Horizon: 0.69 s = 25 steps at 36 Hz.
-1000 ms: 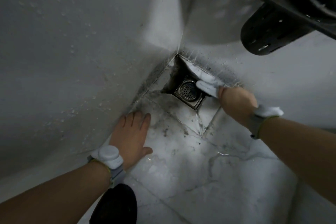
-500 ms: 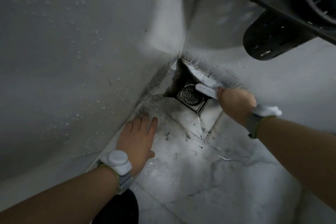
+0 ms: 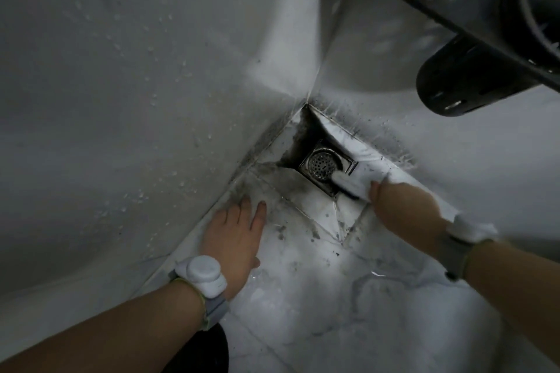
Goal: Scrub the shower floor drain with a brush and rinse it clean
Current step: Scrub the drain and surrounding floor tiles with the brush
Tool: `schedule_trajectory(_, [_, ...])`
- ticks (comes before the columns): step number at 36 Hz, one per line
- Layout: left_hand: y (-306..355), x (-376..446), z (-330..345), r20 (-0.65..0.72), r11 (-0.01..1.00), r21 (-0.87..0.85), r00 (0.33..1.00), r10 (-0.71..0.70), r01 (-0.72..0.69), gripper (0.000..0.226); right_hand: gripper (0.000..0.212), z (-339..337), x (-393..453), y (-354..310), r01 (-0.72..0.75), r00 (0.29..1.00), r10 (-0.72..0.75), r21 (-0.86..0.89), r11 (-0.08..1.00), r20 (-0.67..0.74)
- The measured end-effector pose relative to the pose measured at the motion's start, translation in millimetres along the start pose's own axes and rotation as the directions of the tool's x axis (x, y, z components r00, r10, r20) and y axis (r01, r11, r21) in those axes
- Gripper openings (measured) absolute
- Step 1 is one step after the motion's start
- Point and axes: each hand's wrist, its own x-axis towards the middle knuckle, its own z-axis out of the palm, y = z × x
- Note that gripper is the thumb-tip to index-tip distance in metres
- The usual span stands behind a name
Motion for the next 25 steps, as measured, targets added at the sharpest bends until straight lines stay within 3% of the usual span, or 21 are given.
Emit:
schedule_trajectory(1, [0,0,0,0.006,1.0,0.008,1.0,-0.002,0.002,0.117,0.038,6,-2,-1,0.024,0.999,-0.025,0.009,1.0,0.021])
schedule_trajectory(4, [-1,2,4,0.034,0.999,0.028,0.998,-0.045,0.044,0.123,0.042,47,32,28,0.147,0.978,-0.154,-0.061,0.987,-0.141])
schedule_trajectory(7, [0,3,8,0.035,0.998,0.045,0.999,-0.04,0.038,0.122,0.041,52,43,36,0.187,0.976,-0.195,-0.09,0.978,-0.099])
schedule_trajectory(10, [1,3,8,0.036,0.998,0.056,0.999,-0.036,0.034,0.121,0.042,9,22,7,0.304,0.952,-0.297,-0.093,0.948,0.079])
schedule_trajectory(14, [1,5,10,0.044,0.997,0.066,0.998,-0.052,0.049,0.123,0.025,-4,34,22,0.129,0.986,-0.12,-0.075,0.989,0.112])
schedule_trajectory(16, [2,5,8,0.061,0.997,0.055,0.997,-0.053,0.05,0.122,0.031,5,24,17,0.214,0.976,-0.217,-0.144,0.966,-0.009])
schedule_trajectory(19, [2,5,4,0.045,0.998,0.034,0.998,-0.049,0.047,0.12,0.036,5,19,14,0.273,0.962,-0.266,-0.176,0.946,0.061])
schedule_trajectory(21, [2,3,5,0.036,0.999,0.035,0.999,-0.038,0.037,0.119,0.029,-3,27,16,0.226,0.972,-0.211,-0.155,0.962,0.107])
schedule_trajectory(24, [2,6,6,0.048,0.998,0.052,0.998,-0.049,0.047,0.123,0.02,-4,24,11,0.227,0.974,-0.224,-0.159,0.961,0.036])
schedule_trajectory(25, [0,7,7,0.053,0.997,0.051,0.997,-0.057,0.054,0.125,0.025,-4,20,8,0.208,0.976,-0.196,-0.137,0.969,0.095])
